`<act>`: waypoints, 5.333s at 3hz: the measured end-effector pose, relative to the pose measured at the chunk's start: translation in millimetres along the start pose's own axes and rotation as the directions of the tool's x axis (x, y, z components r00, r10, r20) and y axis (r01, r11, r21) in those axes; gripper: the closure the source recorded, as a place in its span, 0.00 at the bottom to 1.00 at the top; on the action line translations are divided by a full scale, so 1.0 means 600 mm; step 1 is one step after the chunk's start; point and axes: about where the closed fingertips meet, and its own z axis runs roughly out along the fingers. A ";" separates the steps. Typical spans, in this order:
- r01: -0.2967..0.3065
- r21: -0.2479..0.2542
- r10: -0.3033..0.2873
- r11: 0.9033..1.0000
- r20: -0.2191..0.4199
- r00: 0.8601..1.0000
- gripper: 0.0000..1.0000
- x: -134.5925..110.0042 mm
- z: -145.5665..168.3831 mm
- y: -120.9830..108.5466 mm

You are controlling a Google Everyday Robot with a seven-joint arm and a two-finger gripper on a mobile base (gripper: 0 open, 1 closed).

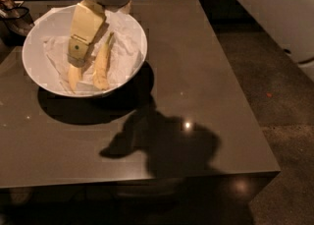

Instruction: Pick banana from white bowl

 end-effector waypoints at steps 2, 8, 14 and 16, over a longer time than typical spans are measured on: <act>-0.031 -0.067 0.032 0.997 0.019 0.999 0.00 -0.039 0.048 0.014; -0.373 -0.155 0.358 0.915 -0.117 0.927 0.35 -0.048 0.170 -0.069; -0.560 -0.009 0.539 0.829 -0.257 0.802 0.41 -0.032 0.247 -0.109; -0.557 -0.010 0.533 0.831 -0.274 0.800 0.41 -0.042 0.264 -0.115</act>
Offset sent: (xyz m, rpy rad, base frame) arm 0.0052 0.0591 -0.0461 0.0436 0.1769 -0.0363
